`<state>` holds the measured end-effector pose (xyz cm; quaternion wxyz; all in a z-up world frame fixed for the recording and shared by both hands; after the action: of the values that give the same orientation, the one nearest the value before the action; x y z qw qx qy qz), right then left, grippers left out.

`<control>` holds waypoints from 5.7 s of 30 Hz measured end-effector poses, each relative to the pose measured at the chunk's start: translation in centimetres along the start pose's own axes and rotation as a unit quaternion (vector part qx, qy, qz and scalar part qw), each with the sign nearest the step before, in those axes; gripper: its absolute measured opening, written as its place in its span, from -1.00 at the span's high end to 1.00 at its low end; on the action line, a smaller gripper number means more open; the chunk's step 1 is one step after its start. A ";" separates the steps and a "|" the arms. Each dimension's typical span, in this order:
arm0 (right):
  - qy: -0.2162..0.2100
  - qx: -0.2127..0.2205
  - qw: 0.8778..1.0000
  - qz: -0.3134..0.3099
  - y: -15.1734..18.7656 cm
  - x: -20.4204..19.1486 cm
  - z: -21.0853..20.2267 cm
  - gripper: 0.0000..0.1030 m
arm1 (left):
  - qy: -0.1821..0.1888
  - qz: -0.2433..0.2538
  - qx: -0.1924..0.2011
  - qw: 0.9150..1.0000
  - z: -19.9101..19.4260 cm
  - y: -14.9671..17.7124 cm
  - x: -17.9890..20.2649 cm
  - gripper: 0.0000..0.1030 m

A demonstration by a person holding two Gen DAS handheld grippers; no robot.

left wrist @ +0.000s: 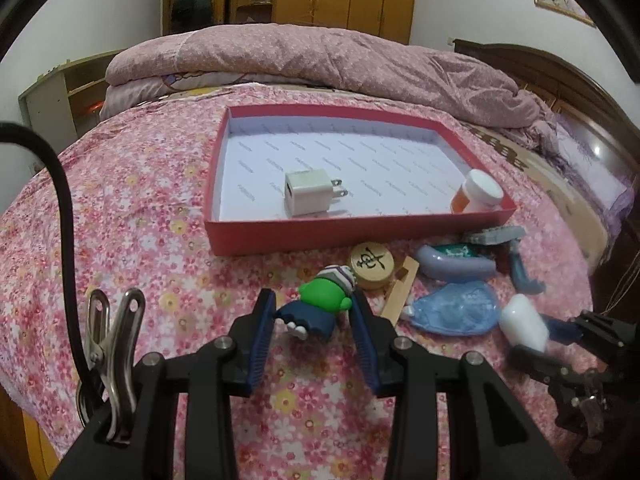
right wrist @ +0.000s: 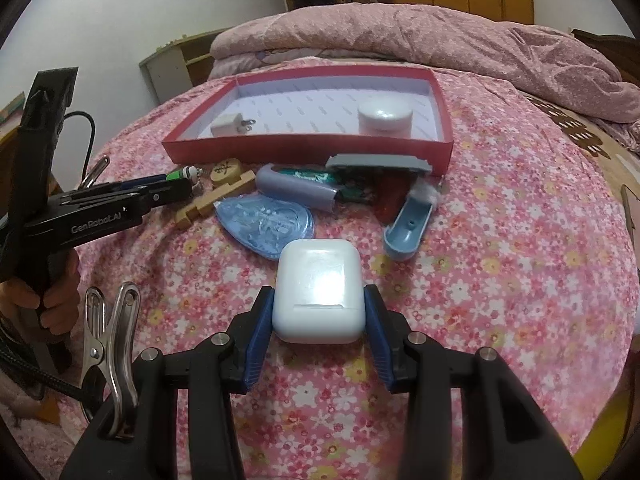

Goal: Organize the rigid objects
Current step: 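Grasp the green figurine with the left tool while the right tool grasps the white earbud case, then lower the figurine and earbud case into the red box and open both tools, then grasp the round wooden chess piece with the left tool while the right tool grasps the blue clip, then carry the chess piece and blue clip into the red box and release both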

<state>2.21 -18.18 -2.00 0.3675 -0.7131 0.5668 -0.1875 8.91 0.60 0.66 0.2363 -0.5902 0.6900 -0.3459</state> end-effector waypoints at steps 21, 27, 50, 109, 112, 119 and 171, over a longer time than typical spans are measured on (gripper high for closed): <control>0.000 0.075 0.997 -0.012 -7.6 1.6 -1.2 0.13 | 0.000 0.016 0.048 0.999 0.3 -7.7 1.8 0.23; 0.003 0.084 0.996 -0.004 -10.8 2.9 0.0 0.13 | -0.009 0.008 0.039 0.999 2.7 -9.4 0.9 0.23; 0.026 0.062 0.997 0.048 -15.7 5.5 7.0 0.13 | -0.034 -0.017 0.013 0.999 9.4 -11.5 -0.8 0.23; 0.041 0.037 0.998 0.028 -5.6 6.4 -0.3 -0.20 | -0.023 0.001 -0.032 0.999 2.0 -3.3 2.9 -0.28; 0.043 0.026 0.998 0.036 -4.4 6.7 0.2 -0.20 | -0.027 -0.001 -0.041 0.999 2.4 -2.6 2.8 -0.28; 0.035 0.026 0.998 0.049 -3.2 6.5 1.1 -0.20 | -0.029 -0.008 -0.048 0.998 3.8 -1.9 3.3 -0.24; 0.047 0.072 0.994 0.065 -2.3 6.1 -0.2 0.62 | -0.028 -0.021 0.042 0.999 0.8 -5.7 0.7 0.36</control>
<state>5.42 -23.79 -1.10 0.4026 -0.6368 0.6136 -0.2365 13.06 -0.62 4.46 0.2728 -0.6034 0.6557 -0.3626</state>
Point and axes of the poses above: each gripper's, at about its wrist camera, not at the fingertips, and z roughly the way its jaws point, x to its right, y to its underside, the point moved 6 cm from there along z, roughly the way its jaws point, and after that the axes turned 4 degrees about x, right-handed, at the moved point
